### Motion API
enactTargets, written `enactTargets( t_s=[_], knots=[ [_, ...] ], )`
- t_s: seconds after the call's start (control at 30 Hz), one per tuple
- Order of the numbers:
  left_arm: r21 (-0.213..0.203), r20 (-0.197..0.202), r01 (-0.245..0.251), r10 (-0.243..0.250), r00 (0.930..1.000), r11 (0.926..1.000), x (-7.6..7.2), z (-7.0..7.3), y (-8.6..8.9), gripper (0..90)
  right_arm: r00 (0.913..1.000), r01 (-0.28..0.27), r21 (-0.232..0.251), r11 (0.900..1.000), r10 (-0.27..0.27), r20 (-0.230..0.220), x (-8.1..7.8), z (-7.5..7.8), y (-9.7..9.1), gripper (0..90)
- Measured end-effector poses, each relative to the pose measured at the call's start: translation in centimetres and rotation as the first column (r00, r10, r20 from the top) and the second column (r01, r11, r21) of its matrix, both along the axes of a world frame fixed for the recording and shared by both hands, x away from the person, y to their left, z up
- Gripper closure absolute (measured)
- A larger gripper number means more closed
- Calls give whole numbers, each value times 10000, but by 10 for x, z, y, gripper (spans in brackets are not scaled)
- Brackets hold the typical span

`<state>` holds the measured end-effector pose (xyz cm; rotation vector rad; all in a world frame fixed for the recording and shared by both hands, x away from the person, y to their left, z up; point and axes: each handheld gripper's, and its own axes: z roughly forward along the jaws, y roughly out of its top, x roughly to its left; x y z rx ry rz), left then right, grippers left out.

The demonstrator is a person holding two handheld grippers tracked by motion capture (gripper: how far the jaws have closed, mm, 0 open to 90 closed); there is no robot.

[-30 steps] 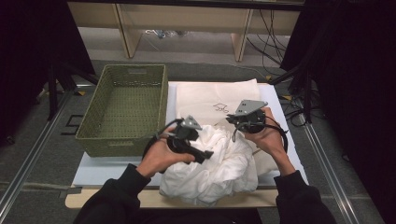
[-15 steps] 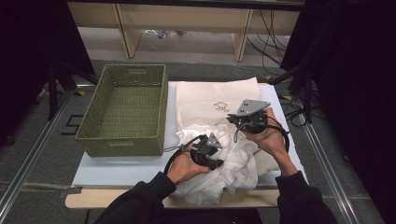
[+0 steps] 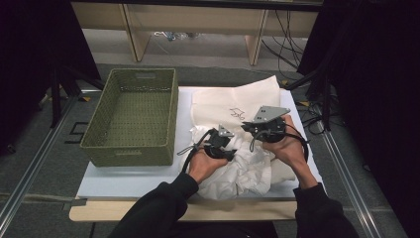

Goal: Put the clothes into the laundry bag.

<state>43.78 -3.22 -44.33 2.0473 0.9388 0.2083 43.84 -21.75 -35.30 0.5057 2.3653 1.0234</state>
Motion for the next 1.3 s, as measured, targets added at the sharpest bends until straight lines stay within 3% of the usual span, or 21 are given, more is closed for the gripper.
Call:
enactTargets(
  t_s=[0.03, 0.1, 0.2, 0.3, 0.4, 0.5, 0.57, 0.63, 0.7, 0.8, 0.87, 0.9, 0.93, 0.97, 1.0, 1.07, 1.17, 1.23, 1.3],
  knots=[
    [-253, -101, -150, 147, 9998, 9996, 2, -2, 1, 658, 9999, 78, 5, 10000, -78, -87, 0, -1, -2, 886],
    [-307, -34, -51, 50, 10000, 9995, 0, 2, 4, 624, 9998, 103, 42, 9999, -102, -146, 1, -5, -5, 885],
    [-380, -69, 109, -112, 9999, 9992, -9, 12, 9, 491, 9996, 159, 85, 9998, -157, -252, 2, -7, -8, 885],
    [-337, 345, 130, -119, 9993, 9993, -22, 23, 17, 357, 9992, 310, 120, 9994, -307, -240, 1, -6, -11, 884],
    [-275, 375, 1149, -1138, 9928, 9930, -42, 35, 26, 212, 9995, 272, 73, 9996, -271, -189, 1, -6, -13, 883],
    [203, 878, 1378, -1390, 9864, 9903, -59, 43, 35, 198, 9995, 275, 20, 9996, -275, -145, 2, -7, -13, 882],
    [253, 602, 1532, -1545, 9862, 9879, -66, 41, 36, 154, 9992, 334, 13, 9994, -333, -207, 1, -7, -12, 882],
    [745, 520, 1876, -1916, 9801, 9794, -74, 31, 28, 156, 9989, 375, 19, 9993, -374, -269, 1, -7, -12, 882],
    [1110, 463, 2340, -2402, 9696, 9659, -75, 17, 16, 151, 9995, 286, -21, 9996, -286, -161, 2, -7, -11, 882],
    [1897, 449, 2578, -2706, 9616, 9474, -66, -5, -1, 115, 9989, 391, 27, 9992, -390, -261, 1, -6, -12, 882],
    [2150, 496, 2442, -2603, 9643, 9456, -57, -11, -5, 397, 9993, 296, -30, 9996, -296, -220, 1, -6, -11, 883],
    [2043, 599, 2381, -2549, 9651, 9495, -49, -11, -4, 397, 9993, 296, -30, 9996, -296, -220, 1, -6, -11, 883],
    [1604, 505, 2086, -2191, 9744, 9647, -44, -11, -2, 503, 9994, 205, -41, 9998, -206, -265, 1, -6, -11, 883],
    [1321, 360, 1805, -1867, 9818, 9747, -41, -10, -1, 610, 9995, 206, 12, 9998, -206, -238, 0, -6, -11, 884],
    [1132, 371, 1728, -1779, 9833, 9784, -40, -7, 1, 659, 9996, 156, 82, 9998, -153, -246, 0, -5, -11, 885],
    [1131, 789, 1474, -1568, 9845, 9826, -41, 1, -2, 712, 9999, 7, 189, 9998, -5, -115, -5, 2, -8, 886],
    [707, 1085, 1223, -1295, 9856, 9900, -39, 17, -8, 721, 10000, -50, 198, 9998, 50, -21, -8, 5, -6, 886],
    [226, 1028, 768, -787, 9916, 9968, -36, 24, -13, 724, 9999, -70, 224, 9997, 68, 114, -10, 9, -5, 886],
    [-134, 929, 475, -461, 9946, 9988, -28, 23, -15, 724, 9999, -30, 262, 9997, 26, 162, -11, 11, -7, 886]
  ],
)
